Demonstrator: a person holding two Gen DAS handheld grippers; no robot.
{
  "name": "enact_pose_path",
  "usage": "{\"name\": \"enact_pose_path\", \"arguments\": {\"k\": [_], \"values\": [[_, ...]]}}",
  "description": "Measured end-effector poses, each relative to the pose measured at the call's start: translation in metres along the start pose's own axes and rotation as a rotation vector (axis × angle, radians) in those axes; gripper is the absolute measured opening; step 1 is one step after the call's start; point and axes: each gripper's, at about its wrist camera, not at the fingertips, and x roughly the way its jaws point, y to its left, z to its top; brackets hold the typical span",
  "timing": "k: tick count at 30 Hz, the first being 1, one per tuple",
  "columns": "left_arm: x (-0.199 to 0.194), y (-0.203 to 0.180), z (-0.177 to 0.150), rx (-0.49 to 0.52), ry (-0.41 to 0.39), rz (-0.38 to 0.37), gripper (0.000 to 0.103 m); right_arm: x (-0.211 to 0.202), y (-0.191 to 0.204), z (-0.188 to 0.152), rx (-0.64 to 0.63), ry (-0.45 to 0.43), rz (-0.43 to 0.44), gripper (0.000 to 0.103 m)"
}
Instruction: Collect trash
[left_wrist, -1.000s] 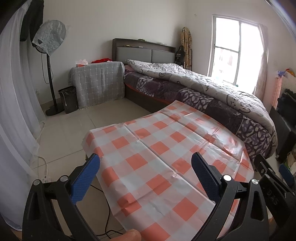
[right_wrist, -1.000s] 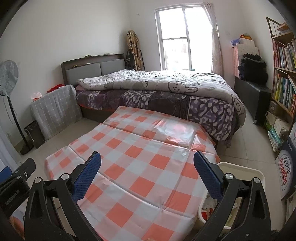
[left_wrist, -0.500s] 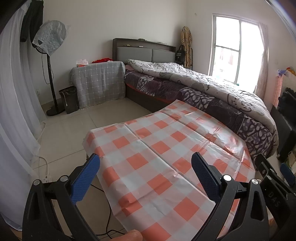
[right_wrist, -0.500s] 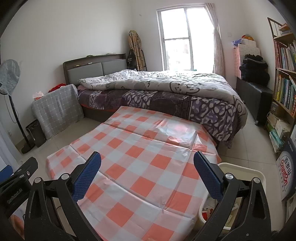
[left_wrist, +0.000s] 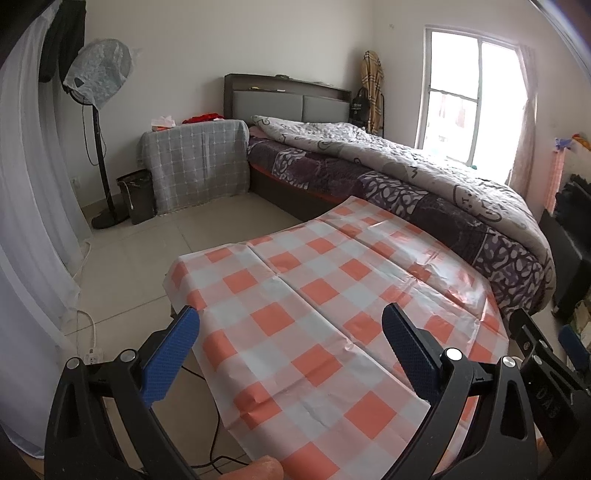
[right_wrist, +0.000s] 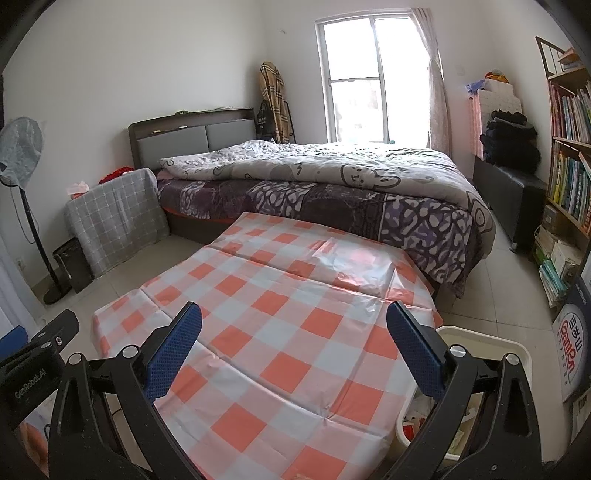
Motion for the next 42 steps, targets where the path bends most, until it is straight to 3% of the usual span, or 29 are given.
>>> {"name": "enact_pose_path", "arguments": {"k": [42], "values": [[0.0024,-0.005,-0.0024,0.003,0.013,0.007,0.096,-0.0001,-0.0045,-0.0005,0.003,0.001,0.003,0.096]]}}
